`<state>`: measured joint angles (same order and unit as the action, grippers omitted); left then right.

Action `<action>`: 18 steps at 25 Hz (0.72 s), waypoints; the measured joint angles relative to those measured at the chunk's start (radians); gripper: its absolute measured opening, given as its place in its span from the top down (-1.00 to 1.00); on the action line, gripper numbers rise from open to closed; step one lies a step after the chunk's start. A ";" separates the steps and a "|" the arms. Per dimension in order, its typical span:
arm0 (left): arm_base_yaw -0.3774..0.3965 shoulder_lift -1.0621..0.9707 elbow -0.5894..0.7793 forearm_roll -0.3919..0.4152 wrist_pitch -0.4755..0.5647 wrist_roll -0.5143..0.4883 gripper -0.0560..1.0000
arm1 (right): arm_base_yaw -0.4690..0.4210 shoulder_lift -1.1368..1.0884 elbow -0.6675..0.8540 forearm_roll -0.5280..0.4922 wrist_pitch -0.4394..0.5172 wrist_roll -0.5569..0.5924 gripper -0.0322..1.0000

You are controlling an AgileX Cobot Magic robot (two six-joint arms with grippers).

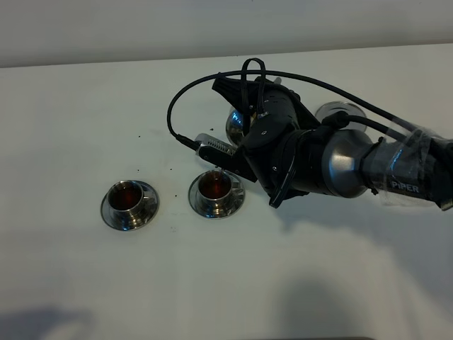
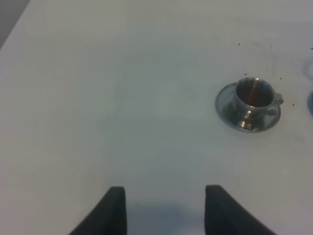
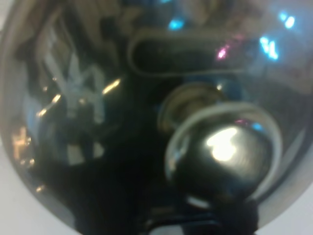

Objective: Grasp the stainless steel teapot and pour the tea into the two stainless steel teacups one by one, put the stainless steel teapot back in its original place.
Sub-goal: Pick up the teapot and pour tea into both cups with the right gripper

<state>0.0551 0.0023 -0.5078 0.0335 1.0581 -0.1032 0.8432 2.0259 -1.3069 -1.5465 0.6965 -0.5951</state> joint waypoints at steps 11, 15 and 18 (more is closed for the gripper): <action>0.000 0.000 0.000 0.000 0.000 0.000 0.12 | 0.008 0.000 0.000 -0.011 0.012 0.000 0.59; 0.000 0.000 0.000 0.000 0.000 -0.001 0.12 | 0.008 0.000 0.000 -0.013 0.012 0.000 0.59; 0.000 0.000 0.000 0.000 0.000 -0.001 0.12 | 0.008 0.000 0.000 -0.014 0.012 0.000 0.59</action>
<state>0.0551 0.0023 -0.5078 0.0335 1.0583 -0.1042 0.8516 2.0259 -1.3069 -1.5601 0.7082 -0.5951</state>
